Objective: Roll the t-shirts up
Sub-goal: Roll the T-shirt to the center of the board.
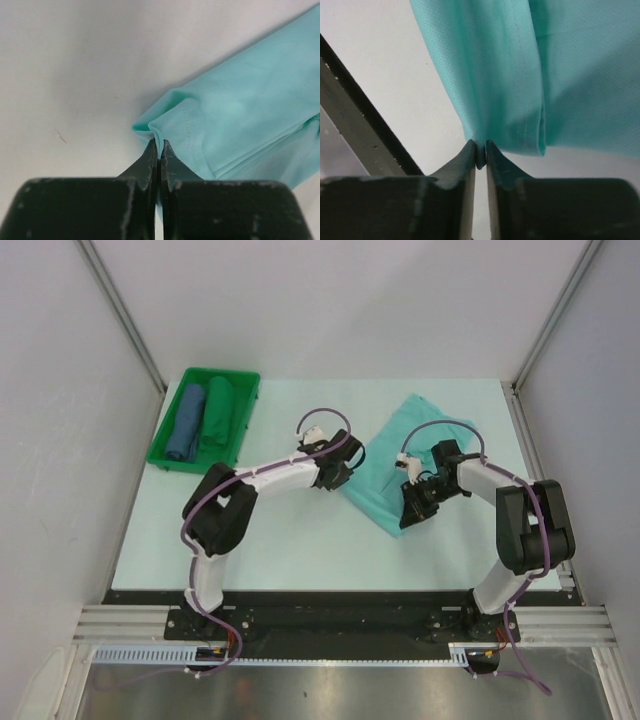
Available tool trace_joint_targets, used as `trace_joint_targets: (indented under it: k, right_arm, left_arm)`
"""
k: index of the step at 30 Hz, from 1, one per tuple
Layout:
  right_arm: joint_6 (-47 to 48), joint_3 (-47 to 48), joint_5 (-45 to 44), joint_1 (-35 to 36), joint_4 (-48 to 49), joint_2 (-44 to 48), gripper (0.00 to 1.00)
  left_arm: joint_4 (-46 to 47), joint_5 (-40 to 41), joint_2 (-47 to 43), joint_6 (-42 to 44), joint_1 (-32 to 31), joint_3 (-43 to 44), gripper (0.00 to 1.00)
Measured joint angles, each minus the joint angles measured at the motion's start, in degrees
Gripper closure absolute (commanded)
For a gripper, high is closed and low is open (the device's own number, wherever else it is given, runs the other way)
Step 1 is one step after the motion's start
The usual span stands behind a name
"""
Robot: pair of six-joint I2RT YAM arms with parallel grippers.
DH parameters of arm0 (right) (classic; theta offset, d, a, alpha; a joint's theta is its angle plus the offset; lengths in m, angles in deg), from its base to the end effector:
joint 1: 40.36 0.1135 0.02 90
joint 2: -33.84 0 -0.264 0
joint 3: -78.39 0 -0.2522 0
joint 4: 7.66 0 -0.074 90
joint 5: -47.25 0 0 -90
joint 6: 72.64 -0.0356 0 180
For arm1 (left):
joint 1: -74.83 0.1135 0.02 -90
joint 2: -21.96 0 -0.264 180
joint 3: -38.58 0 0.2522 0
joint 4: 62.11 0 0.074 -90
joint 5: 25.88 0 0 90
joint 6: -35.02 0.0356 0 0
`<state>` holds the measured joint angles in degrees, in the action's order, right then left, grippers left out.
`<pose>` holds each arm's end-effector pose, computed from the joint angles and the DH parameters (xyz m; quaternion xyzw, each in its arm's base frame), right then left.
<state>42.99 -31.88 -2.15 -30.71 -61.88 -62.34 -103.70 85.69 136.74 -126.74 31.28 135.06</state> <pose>0.2826 0.0716 0.1639 -0.3102 0.8823 0.3318 0.1236 0.3162 -0.2825 0.1813 -0.2783 0.9082 -0.1189 0.2892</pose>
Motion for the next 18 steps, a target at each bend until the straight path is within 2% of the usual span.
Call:
trace_joint_targets:
  k: [3,6,12,18]
  right_arm:
    - [-0.5,-1.9,-0.4,-0.1,2.7,1.1,0.56]
    - [-1.6,-4.2,-1.3,0.2,5.3,4.3,0.48]
    - [-3.5,-8.4,-5.0,4.5,12.9,14.6,0.38]
    - [-4.1,-10.6,-14.0,14.1,19.0,21.4,0.36]
  left_arm:
    - [-3.2,-0.9,1.7,1.6,0.0,3.7,1.0]
    - [-5.3,-1.5,2.7,2.8,0.1,4.7,1.0]
    - [-8.6,-2.6,4.5,3.8,0.3,4.9,1.0]
    - [-9.1,-2.9,4.8,3.9,0.3,5.0,1.0]
